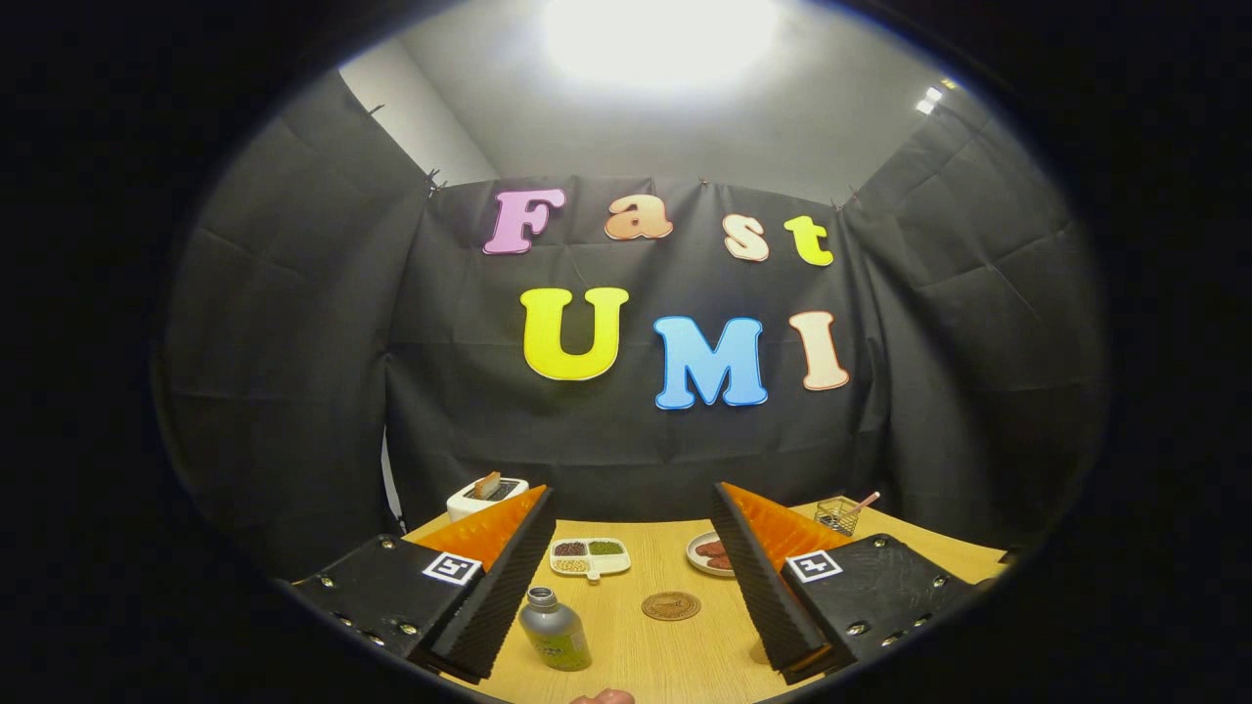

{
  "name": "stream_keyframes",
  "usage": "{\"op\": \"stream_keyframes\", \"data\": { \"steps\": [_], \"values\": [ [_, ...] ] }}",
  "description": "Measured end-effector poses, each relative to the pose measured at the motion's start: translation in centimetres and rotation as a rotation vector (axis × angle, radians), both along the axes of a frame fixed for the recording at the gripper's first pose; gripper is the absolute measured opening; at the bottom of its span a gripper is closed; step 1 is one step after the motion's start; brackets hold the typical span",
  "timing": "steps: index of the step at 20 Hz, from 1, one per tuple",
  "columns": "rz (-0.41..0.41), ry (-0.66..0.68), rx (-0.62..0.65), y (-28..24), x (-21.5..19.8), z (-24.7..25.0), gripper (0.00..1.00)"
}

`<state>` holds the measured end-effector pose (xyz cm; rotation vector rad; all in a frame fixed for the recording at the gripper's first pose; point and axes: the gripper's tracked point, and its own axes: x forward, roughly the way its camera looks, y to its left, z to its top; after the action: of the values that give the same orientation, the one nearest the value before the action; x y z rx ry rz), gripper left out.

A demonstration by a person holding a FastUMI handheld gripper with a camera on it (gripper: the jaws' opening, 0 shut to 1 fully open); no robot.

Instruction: Take the bottle from table, then pour the juice into the cup, finally place the bottle on the coaster

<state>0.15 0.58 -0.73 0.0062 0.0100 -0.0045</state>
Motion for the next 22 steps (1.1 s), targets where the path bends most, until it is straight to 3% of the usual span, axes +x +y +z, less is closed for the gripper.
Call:
{"op": "stream_keyframes", "data": {
  "steps": [11,22],
  "values": [
    [0.029,-0.016,0.002,2.8,0.6,-2.0,0.98],
    [0.051,0.099,-0.034,6.5,2.6,-9.7,0.98]
  ]
}}
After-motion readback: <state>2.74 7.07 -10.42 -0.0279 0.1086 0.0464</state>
